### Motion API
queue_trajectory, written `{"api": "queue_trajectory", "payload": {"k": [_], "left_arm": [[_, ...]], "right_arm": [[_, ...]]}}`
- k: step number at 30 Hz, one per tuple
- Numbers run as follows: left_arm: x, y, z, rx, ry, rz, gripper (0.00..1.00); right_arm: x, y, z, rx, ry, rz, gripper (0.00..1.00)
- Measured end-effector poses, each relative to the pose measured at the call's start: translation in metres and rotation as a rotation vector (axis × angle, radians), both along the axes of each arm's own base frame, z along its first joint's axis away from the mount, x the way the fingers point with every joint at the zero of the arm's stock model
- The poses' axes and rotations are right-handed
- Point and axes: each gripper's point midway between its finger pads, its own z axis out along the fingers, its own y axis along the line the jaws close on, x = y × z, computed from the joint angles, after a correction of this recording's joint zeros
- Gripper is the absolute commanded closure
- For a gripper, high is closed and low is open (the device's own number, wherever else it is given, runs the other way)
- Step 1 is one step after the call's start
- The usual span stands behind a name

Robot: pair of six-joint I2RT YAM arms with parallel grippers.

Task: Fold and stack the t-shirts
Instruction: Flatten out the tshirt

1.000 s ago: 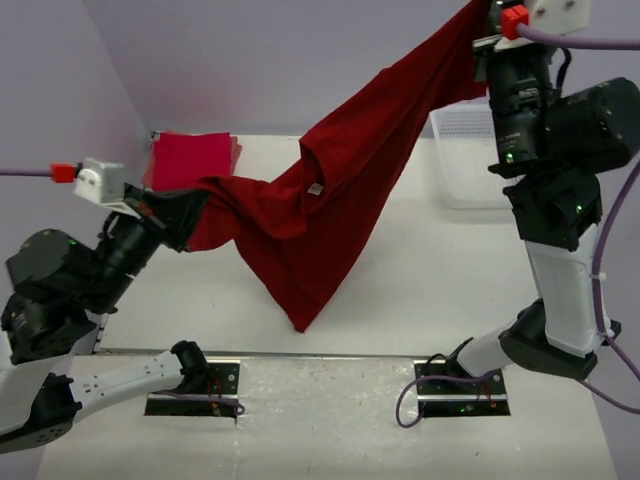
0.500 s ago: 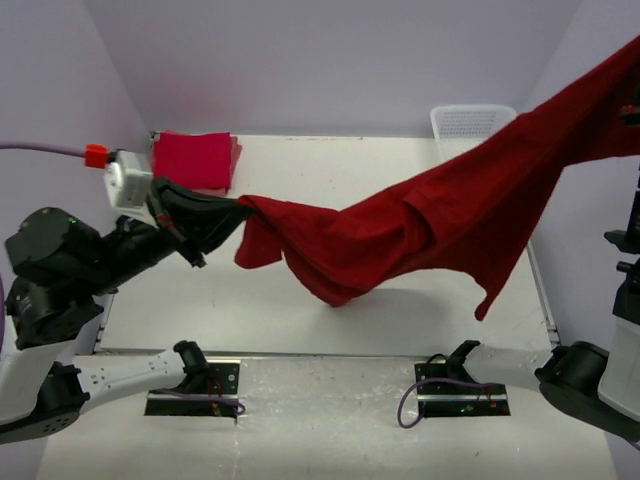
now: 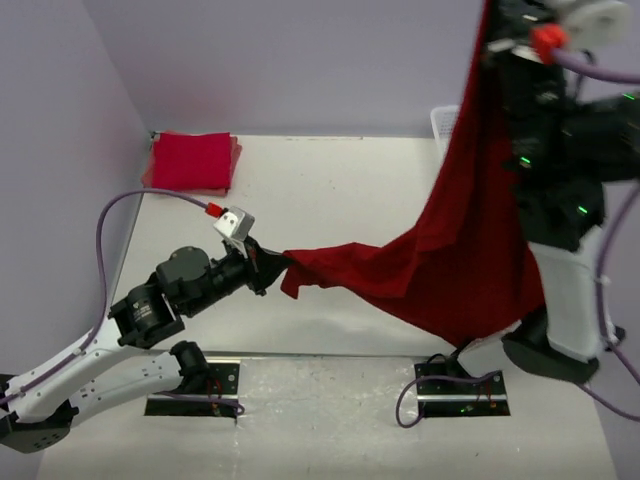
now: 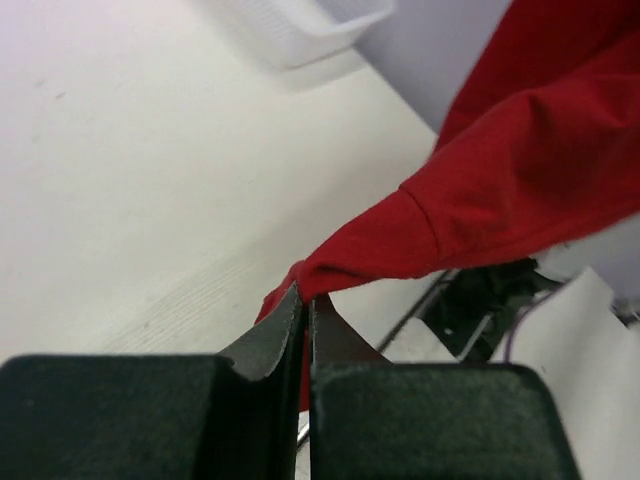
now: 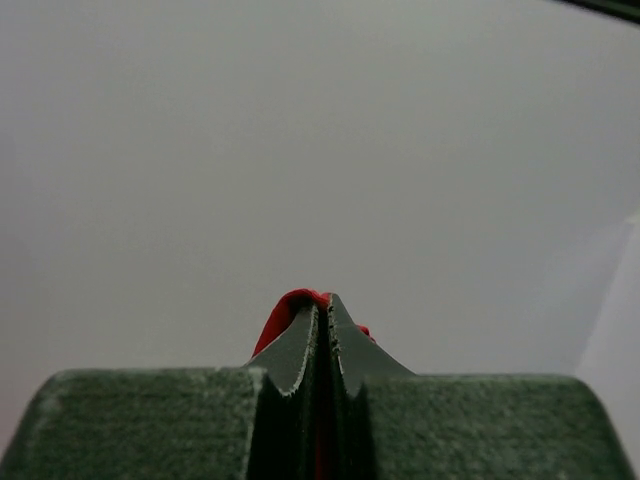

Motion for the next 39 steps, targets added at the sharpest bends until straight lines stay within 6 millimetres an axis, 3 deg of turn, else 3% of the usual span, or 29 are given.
{"api": "queue_trajectory", "payload": {"k": [2, 5, 8, 9, 11, 13, 14, 16, 18, 22, 24, 28, 29, 30, 31, 35, 36, 37, 38, 39], "left_arm": [[0.014, 0.016, -0.027, 0.028, 0.036, 0.128, 1.0], [0.035, 0.032, -0.064, 0.086, 0.077, 0.294, 1.0], [0.055, 0.039, -0.111, 0.197, 0.139, 0.412, 1.0], [0.06, 0.04, -0.127, 0.235, 0.166, 0.442, 1.0], [0.072, 0.047, -0.162, 0.315, 0.229, 0.501, 1.0], [0.081, 0.061, -0.193, 0.372, 0.292, 0.564, 1.0], [0.083, 0.069, -0.205, 0.391, 0.319, 0.593, 1.0], [0.085, 0.083, -0.22, 0.404, 0.352, 0.647, 1.0], [0.084, 0.089, -0.224, 0.389, 0.352, 0.667, 1.0], [0.088, 0.09, -0.21, 0.322, 0.318, 0.679, 1.0], [0.09, 0.089, -0.208, 0.312, 0.312, 0.684, 1.0], [0.092, 0.087, -0.213, 0.325, 0.32, 0.683, 1.0], [0.093, 0.086, -0.213, 0.322, 0.318, 0.683, 1.0], [0.095, 0.085, -0.213, 0.319, 0.316, 0.683, 1.0], [0.096, 0.084, -0.214, 0.318, 0.316, 0.684, 1.0], [0.103, 0.08, -0.225, 0.347, 0.328, 0.688, 1.0], [0.105, 0.079, -0.228, 0.36, 0.332, 0.687, 1.0], [0.108, 0.077, -0.231, 0.368, 0.338, 0.686, 1.0], [0.111, 0.075, -0.232, 0.375, 0.341, 0.684, 1.0], [0.114, 0.071, -0.234, 0.379, 0.345, 0.678, 1.0]], "right_arm": [[0.051, 0.048, -0.017, -0.056, 0.048, 0.049, 1.0], [0.15, 0.132, -0.086, -0.164, 0.192, 0.143, 1.0], [0.242, 0.205, -0.203, -0.274, 0.413, 0.234, 1.0], [0.268, 0.225, -0.256, -0.313, 0.515, 0.261, 1.0], [0.299, 0.252, -0.349, -0.369, 0.691, 0.312, 1.0], [0.309, 0.264, -0.429, -0.412, 0.858, 0.351, 1.0], [0.309, 0.267, -0.459, -0.427, 0.93, 0.369, 1.0], [0.307, 0.269, -0.492, -0.433, 1.011, 0.395, 1.0], [0.304, 0.27, -0.497, -0.42, 1.04, 0.414, 1.0], [0.309, 0.268, -0.473, -0.348, 1.007, 0.431, 1.0], [0.318, 0.256, -0.464, -0.288, 1.006, 0.441, 1.0], [0.336, 0.227, -0.467, -0.22, 1.037, 0.439, 0.97], [0.341, 0.22, -0.467, -0.202, 1.042, 0.439, 0.89], [0.348, 0.213, -0.47, -0.176, 1.055, 0.441, 0.68], [0.354, 0.205, -0.474, -0.144, 1.07, 0.44, 0.55], [0.372, 0.18, -0.498, -0.022, 1.154, 0.426, 0.5], [0.373, 0.175, -0.506, 0.007, 1.186, 0.421, 0.41], [0.373, 0.172, -0.511, 0.035, 1.212, 0.417, 0.13], [0.373, 0.169, -0.516, 0.062, 1.239, 0.414, 0.01], [0.371, 0.166, -0.52, 0.078, 1.263, 0.41, 0.01]]}}
